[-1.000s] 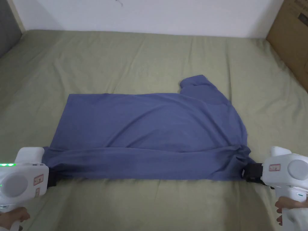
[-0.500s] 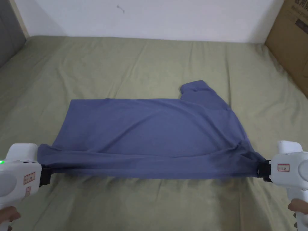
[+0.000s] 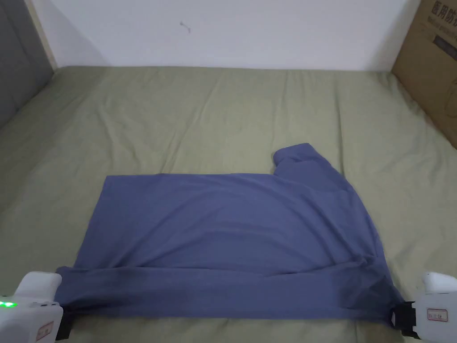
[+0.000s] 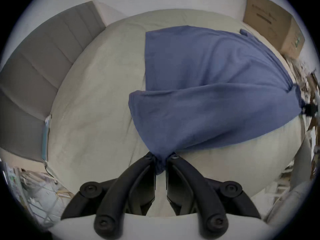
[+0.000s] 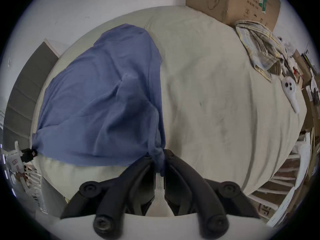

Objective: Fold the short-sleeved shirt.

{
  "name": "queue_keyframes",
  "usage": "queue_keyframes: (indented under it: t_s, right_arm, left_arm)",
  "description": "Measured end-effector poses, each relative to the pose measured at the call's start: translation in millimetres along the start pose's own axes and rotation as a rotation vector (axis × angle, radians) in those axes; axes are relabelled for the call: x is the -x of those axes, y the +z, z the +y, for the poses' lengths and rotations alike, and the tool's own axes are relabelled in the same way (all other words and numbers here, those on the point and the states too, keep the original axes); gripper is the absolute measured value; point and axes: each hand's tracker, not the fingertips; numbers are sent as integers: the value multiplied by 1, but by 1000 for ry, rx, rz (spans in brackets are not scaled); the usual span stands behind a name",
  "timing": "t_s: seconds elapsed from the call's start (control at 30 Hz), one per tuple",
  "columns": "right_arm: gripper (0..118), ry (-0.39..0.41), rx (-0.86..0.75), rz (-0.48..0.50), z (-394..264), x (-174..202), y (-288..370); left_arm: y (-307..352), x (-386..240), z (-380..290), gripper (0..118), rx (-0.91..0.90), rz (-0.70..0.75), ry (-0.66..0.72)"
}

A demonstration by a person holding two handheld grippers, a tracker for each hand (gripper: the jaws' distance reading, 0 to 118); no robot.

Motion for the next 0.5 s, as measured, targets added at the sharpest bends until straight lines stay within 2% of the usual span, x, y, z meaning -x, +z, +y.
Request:
queue_keyframes:
  t_s: [0.03, 0.07, 0.1, 0.13, 0.17, 0.2, 0.3, 0.33, 0.37, 0.4, 0.5]
  right_arm:
    - [18, -7, 3, 6, 2, 0, 1]
    - [34, -5, 6, -1, 5, 2, 3]
    - [51, 32, 10, -55, 6, 7, 8]
    - [67, 84, 8, -109, 8, 11, 10]
    - [65, 132, -5, -147, 9, 14, 13]
    - [65, 151, -28, -156, 10, 16, 17]
    - [65, 80, -46, -49, 24, 17, 29]
    - [64, 50, -60, -7, 30, 19, 32]
    - [62, 35, -77, 29, 37, 21, 37]
    - [54, 35, -93, 50, 44, 25, 39]
    - [32, 63, -123, 65, 61, 40, 35]
  left_arm:
    - [0, 3, 0, 13, -2, -13, 46]
    - [1, 2, 3, 23, 11, -12, 72]
    - [2, 1, 4, 43, 15, 4, 62]
    - [5, 0, 5, 79, 26, 44, 42]
    - [8, 0, 6, 98, 20, 64, 29]
    - [12, 3, 6, 105, 11, 41, 37]
    - [33, 8, 16, 103, -42, -78, 151]
    - [39, 8, 21, 99, -48, -98, 180]
    - [44, 7, 26, 87, -66, -117, 199]
    - [48, 6, 32, 62, -92, -142, 209]
    - [46, -1, 49, 27, -138, -160, 210]
